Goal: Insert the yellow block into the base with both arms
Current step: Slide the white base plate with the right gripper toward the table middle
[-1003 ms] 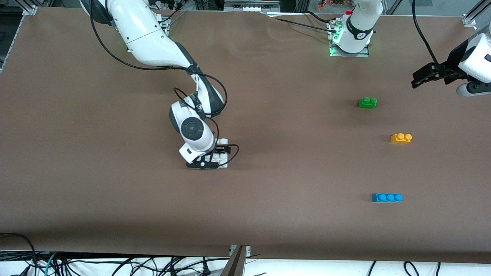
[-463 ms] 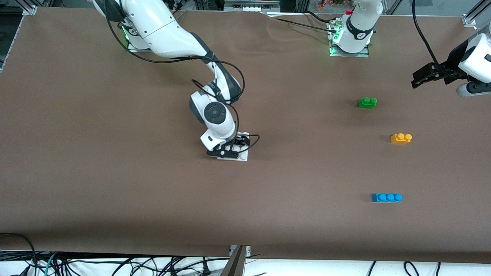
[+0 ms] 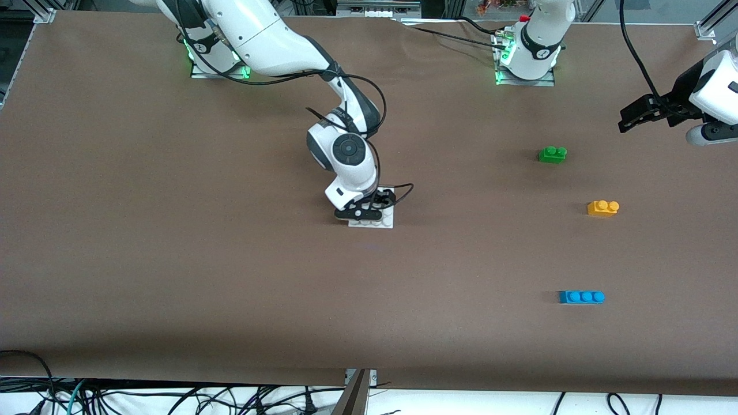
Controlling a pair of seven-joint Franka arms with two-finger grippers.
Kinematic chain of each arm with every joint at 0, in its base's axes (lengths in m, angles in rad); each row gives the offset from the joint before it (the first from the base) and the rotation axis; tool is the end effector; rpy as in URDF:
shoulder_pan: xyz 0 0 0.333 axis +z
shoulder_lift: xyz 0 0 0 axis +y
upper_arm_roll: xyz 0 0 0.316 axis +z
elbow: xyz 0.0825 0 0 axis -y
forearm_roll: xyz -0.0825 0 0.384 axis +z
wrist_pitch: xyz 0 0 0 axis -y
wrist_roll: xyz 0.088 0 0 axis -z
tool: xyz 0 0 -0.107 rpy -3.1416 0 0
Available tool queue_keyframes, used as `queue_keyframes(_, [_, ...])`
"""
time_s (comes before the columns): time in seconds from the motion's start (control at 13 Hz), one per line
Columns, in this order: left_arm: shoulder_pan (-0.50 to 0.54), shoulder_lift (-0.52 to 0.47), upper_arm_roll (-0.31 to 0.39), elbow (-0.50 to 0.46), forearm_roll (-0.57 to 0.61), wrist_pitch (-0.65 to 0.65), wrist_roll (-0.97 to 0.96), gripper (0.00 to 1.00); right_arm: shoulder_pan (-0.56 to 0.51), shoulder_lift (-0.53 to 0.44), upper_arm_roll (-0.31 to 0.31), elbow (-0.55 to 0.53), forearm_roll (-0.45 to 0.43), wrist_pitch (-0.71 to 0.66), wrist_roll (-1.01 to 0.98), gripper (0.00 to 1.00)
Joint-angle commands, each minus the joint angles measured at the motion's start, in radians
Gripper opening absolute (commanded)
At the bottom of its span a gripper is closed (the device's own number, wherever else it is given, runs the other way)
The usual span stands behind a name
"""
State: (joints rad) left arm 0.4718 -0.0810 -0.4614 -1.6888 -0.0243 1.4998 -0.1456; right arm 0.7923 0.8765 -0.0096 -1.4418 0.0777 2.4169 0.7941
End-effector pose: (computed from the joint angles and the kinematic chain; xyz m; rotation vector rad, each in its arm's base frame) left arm 0.5218 -0.0063 0.6024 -3.1071 -0.2477 0.1800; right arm 0.5174 0.5171 0.1735 -3.0364 0.0960 -0.0550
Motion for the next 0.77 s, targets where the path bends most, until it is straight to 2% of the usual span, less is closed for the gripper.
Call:
queue_keyframes(0.0, [0.008, 0.001, -0.003, 0.011, -0.02, 0.0, 0.024, 1.0, 0.024, 0.044, -0.001, 0.038, 0.019, 0.04, 0.011, 1.0])
queue_keyframes(0.31, [0.008, 0.001, -0.003, 0.011, -0.02, 0.0, 0.024, 1.0, 0.048, 0.058, -0.001, 0.038, 0.017, 0.091, 0.054, 1.0])
queue_keyframes(0.62, [0.008, 0.003, -0.003, 0.011, -0.02, 0.0, 0.024, 1.0, 0.041, 0.03, -0.007, 0.069, 0.011, 0.064, 0.047, 1.0])
queue_keyframes(0.69, [0.008, 0.003, -0.003, 0.011, -0.02, 0.0, 0.024, 1.0, 0.041, 0.026, -0.009, 0.096, 0.01, 0.009, 0.047, 1.0])
